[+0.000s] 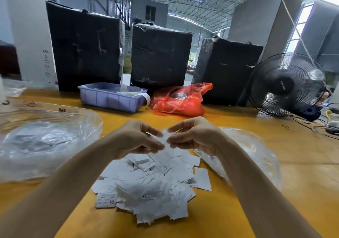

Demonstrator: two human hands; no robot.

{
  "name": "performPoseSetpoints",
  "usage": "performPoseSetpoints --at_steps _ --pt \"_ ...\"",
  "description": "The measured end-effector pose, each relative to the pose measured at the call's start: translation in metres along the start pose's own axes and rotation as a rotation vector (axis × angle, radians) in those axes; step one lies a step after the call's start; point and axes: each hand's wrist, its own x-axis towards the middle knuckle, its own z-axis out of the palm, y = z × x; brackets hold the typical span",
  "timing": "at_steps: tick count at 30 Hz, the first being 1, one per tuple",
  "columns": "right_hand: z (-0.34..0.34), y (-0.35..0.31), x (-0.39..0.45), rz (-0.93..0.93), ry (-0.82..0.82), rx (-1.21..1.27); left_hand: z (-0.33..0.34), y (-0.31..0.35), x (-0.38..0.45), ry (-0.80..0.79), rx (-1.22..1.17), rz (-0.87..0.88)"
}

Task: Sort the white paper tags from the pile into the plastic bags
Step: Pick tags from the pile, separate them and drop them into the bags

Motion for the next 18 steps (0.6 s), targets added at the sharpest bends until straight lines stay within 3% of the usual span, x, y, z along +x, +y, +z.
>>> performPoseSetpoints --at_steps 6,15,18 --pt "0.013 0.007 0.006 -0.065 0.081 0.049 0.001 -0.005 0.003 -0.091 -0.031 -0.021" --pt "0.019 0.015 0.014 -0.102 0.129 0.181 -0.001 -0.015 0.011 0.063 -0.157 0.002" --pt "0.015 0.017 0.016 -0.06 0.172 -0.046 -0.003 -0.018 0.014 0.16 -0.147 0.011"
